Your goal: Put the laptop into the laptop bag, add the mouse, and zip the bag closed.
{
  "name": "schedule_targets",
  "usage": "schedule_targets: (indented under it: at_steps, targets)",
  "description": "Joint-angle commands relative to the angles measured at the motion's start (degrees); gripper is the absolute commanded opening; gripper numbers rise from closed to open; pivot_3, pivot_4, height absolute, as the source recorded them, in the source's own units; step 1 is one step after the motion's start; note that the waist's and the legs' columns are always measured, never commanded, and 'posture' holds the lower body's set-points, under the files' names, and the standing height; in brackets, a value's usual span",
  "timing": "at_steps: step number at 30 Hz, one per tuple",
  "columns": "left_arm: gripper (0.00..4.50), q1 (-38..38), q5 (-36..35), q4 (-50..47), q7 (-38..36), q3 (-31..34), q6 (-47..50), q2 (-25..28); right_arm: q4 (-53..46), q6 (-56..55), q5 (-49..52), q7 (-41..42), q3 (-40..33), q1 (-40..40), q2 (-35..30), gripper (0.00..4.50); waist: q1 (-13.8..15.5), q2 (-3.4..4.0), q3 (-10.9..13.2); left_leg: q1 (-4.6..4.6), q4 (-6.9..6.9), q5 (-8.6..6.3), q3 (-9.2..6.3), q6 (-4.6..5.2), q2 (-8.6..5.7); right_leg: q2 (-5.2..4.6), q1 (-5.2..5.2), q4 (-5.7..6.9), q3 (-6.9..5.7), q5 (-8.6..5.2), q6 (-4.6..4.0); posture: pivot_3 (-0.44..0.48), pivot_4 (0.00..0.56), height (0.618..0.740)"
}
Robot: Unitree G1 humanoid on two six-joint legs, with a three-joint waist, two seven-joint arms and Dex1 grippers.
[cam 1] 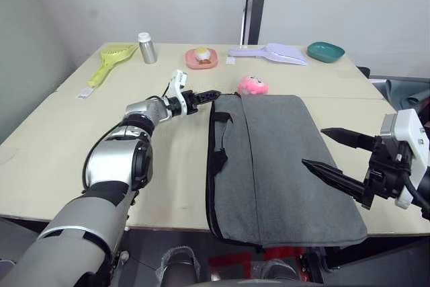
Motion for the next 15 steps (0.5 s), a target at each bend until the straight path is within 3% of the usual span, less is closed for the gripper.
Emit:
schedule_targets:
  at_steps: [1,8,15]
  targets:
    - [4.50,-0.6,2.3,0.2,2.5,0.0,-0.7,-2.4,-1.9,-4.2,4.5,-4.2,-3.6,1.8,-2.4,4.46,0.1,-0.01,0.0,-0.02,-0.01,0.00,-0.02,0.00,0.00,0.00,0.01,-0.08,-0.02,0.02,0.03,0.000,0.150,0.740]
    - [4.50,-0.4,4.4,0.2,3.8,0.9,-0.8,-3.7,-2.4,-8.7,9.5,-8.7,-6.5,6.9,-5.2,4.46,0.1,-0.01,0.0,-0.09,-0.42,-0.01,-0.04,0.02,-0.03,-0.01,0.11,-0.69,-0.15,0.08,0.13,0.000,0.150,0.740]
    - [2.25,-1.5,4.3,-0.1,2.0,2.0,0.3,-4.6,-1.8,-11.2,8.0,-10.0,-3.4,8.0,-7.1,4.50,0.2,0.00,0.1,-0.27,-0.52,-0.02,-0.18,0.04,-0.07,-0.07,0.12,-0.94,-0.33,0.09,0.16,0.000,0.150,0.740]
